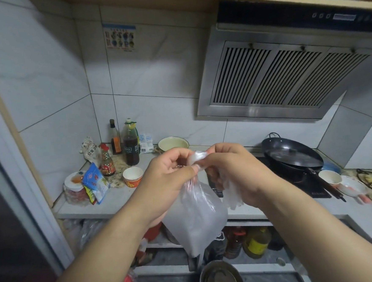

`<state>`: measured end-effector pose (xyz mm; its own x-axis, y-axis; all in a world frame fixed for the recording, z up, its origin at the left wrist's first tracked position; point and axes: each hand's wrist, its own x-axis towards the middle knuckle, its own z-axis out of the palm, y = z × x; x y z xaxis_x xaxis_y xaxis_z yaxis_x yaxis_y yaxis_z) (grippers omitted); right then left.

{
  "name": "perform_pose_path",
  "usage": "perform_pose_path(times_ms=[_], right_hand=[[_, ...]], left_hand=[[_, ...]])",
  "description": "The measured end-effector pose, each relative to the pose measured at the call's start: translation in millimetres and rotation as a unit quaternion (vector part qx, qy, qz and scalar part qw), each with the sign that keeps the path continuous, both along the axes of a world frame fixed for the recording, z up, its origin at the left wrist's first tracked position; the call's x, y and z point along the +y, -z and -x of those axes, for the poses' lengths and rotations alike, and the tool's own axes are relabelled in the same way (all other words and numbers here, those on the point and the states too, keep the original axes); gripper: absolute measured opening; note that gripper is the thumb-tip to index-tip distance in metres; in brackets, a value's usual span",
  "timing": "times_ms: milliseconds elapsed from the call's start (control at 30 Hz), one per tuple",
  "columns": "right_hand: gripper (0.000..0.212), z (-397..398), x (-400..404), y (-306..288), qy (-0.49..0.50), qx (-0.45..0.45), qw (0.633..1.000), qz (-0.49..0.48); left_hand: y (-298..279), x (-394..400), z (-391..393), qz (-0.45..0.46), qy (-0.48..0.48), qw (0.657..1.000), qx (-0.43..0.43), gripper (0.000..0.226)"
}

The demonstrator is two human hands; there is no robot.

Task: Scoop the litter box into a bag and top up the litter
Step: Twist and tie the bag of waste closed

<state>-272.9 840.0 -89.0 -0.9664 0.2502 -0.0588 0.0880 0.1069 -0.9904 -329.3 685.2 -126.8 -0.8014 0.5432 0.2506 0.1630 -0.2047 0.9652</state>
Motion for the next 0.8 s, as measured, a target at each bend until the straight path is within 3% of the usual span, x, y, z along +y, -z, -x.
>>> perform_pose_path(times_ms=[200, 267, 400, 600, 667, 767, 800], right_hand=[[0.015, -13, 5, -11, -0.036, 0.001, 0.999, -0.036], [0.018, -20, 7, -16, -0.02, 0.004, 0.992, -0.126], [0.004, -31, 2, -27, 0.006, 0.087, 0.952, -0.294], [0.007, -37, 5, -37, -0.022, 0.127, 0.928, -0.35], [0.01, -36, 9, -34, -0.017, 0.178, 0.903, -0.391], [0.01, -34, 11, -31, -0.032, 0.244, 0.829, -0.502], [0.01, -33, 12, -31, -0.04, 0.239, 0.829, -0.503]], left_hand=[[-6, 3, -4, -0.027, -0.047, 0.998, 0.017, 0.038], [-6, 2, -2, -0.026, -0.056, 0.998, 0.015, 0.036], [-7, 4, -6, -0.017, -0.024, 0.999, 0.042, 0.031], [-8, 8, -4, -0.012, -0.026, 0.995, 0.092, 0.026], [-7, 9, -2, -0.021, -0.024, 0.994, 0.105, 0.021], [-8, 11, 0, -0.026, -0.004, 0.994, 0.111, 0.006], [-7, 11, 0, -0.025, 0.001, 0.994, 0.107, 0.003]])
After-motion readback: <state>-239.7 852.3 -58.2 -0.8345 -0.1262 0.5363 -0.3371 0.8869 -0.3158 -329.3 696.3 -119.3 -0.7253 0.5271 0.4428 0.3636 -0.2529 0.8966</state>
